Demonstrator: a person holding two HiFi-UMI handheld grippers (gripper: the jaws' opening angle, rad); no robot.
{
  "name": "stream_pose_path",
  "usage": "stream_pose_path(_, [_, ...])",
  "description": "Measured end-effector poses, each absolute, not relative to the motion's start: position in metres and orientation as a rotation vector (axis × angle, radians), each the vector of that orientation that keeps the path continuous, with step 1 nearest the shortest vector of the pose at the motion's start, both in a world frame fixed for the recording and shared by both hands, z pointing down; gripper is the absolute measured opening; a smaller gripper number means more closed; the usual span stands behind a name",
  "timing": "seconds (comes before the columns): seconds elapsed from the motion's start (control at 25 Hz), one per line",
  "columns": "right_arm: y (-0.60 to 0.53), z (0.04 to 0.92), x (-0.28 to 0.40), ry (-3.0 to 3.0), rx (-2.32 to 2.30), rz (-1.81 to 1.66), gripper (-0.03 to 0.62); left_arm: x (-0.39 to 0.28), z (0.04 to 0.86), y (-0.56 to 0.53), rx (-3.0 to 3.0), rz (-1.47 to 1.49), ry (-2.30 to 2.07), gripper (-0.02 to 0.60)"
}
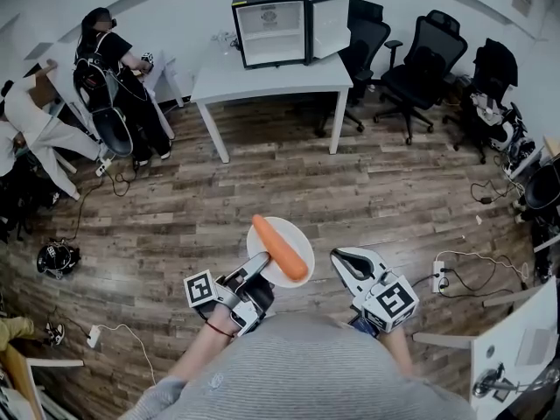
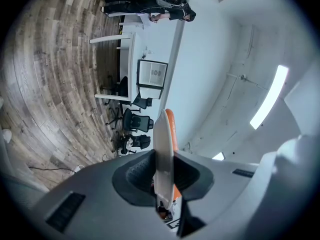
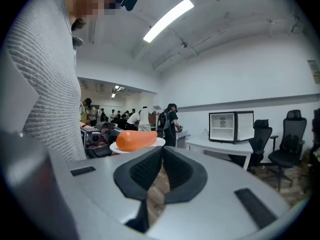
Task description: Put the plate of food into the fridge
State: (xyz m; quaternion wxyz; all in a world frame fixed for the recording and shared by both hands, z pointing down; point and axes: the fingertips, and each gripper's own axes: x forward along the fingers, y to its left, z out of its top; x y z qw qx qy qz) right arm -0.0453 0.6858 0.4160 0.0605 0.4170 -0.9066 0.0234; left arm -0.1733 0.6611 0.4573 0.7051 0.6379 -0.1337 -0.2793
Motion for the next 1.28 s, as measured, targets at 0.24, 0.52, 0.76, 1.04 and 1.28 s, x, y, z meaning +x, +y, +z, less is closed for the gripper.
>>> stream_pose_path(0.24, [0.695, 0.419, -0.031, -2.747, 1.259, 0.084, 0.017, -0.163, 0.458, 0.671, 1.414, -0.635, -0.307, 0.075])
stream_pose_path(0.52, [0.705, 0.433, -0.011, -2.723, 1.247, 0.093, 0.017, -0.150, 0.470, 0.676, 1.401, -0.643, -0.325, 0.075])
stream_pose_path(0.76, [0.685, 0.442, 0.007, -2.707, 1.282, 0.134, 0.017, -0.145, 0.470, 0.648, 1.395, -0.663, -0.327, 0.075])
stream_pose_path(1.04, [0.635, 0.442, 0.013, -2.699, 1.312, 0.125, 0.017, -0.140, 0.478, 0.599, 1.388, -0.653, -0.308, 0.075])
stream_pose_path(1.28, [0.571, 0.434, 0.003, -2.723, 1.317, 0.109, 0.017, -0.148, 0.476, 0.544, 1.388, -0.658, -0.296, 0.075])
